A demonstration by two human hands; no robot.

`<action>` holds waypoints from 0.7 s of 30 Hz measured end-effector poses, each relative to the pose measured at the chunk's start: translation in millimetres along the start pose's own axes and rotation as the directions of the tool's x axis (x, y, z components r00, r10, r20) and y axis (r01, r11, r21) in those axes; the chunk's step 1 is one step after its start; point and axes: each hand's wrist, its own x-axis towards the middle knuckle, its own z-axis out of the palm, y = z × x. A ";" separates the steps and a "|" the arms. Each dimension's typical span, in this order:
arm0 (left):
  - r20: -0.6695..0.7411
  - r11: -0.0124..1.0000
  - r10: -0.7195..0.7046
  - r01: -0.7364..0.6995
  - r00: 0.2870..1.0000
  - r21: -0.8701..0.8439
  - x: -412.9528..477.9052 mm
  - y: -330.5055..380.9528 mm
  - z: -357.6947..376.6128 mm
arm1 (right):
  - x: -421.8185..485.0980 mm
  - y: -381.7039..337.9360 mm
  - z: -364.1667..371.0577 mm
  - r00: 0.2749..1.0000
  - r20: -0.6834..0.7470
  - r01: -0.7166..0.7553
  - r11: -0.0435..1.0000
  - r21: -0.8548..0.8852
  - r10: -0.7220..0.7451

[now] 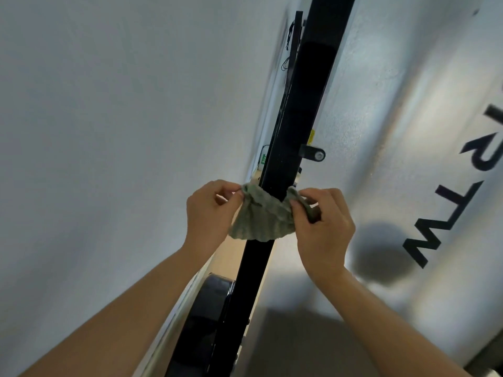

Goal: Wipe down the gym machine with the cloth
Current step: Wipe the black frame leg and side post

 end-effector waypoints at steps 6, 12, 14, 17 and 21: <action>0.100 0.943 -0.084 0.112 0.991 -0.314 -11.1 28.1 6.4 | -6.4 -4.7 6.2 0.977 0.074 0.203 0.977 -0.067 -0.198; 0.221 0.960 0.055 0.010 0.974 -0.281 -16.3 17.1 13.2 | -7.6 5.3 10.7 0.907 0.226 0.405 0.887 -0.224 -0.357; 0.185 0.965 0.064 -0.013 0.981 -0.262 -10.7 18.6 16.7 | 5.1 6.5 11.1 0.897 0.222 0.439 0.838 -0.325 -0.383; 0.128 0.971 0.074 -0.042 0.989 -0.234 0.1 31.8 20.9 | 26.8 1.2 7.2 0.874 0.186 0.482 0.755 -0.445 -0.449; 0.089 0.950 0.053 -0.022 0.995 -0.312 16.0 57.3 21.7 | 61.7 -4.5 2.1 0.804 0.120 0.559 0.670 -0.490 -0.583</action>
